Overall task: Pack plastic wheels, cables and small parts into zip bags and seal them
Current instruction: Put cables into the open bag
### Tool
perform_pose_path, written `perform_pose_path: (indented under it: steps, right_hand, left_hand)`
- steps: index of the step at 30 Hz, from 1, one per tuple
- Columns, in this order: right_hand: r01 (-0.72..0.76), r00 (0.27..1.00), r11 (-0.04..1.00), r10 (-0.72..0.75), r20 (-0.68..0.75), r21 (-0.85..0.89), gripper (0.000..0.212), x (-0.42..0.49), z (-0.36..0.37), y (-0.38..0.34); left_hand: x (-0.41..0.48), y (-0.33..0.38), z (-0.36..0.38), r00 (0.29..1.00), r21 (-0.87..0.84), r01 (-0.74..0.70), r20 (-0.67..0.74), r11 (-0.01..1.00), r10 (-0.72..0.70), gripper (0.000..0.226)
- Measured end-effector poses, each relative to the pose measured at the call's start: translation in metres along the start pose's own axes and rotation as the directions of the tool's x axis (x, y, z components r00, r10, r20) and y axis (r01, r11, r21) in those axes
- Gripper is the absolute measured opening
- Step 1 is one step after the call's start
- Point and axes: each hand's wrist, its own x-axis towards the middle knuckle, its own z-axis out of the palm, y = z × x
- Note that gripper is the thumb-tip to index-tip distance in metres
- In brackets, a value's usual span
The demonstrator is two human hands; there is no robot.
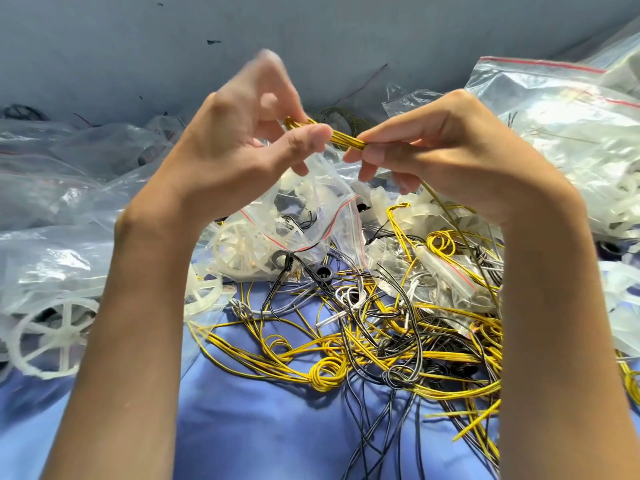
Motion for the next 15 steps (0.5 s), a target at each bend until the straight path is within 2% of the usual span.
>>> perform_pose_path:
  steps: [3,9,12,15]
  right_hand:
    - [-0.007,1.000,0.999,0.007,0.003,-0.035,0.017,-0.001,-0.003,0.002]
    - [-0.002,0.999,0.981,0.010,0.036,-0.196,0.019,0.001,0.001,-0.002]
    - [0.006,0.999,0.982,0.003,0.049,-0.190,0.020,0.005,0.008,-0.005]
    - [0.018,0.999,0.993,-0.014,0.036,-0.119,0.024,0.007,0.011,-0.008]
  left_hand:
    - [0.001,0.000,-0.003,1.000,-0.065,0.029,0.004,0.997,-0.029,0.037]
    - [0.000,0.004,-0.001,0.983,0.118,0.035,0.177,0.992,-0.056,0.032]
    - [-0.001,0.006,0.002,0.968,0.169,0.010,0.244,0.986,-0.051,0.019]
    - [-0.002,0.006,0.000,0.970,0.196,0.031,0.230,0.980,-0.077,0.013]
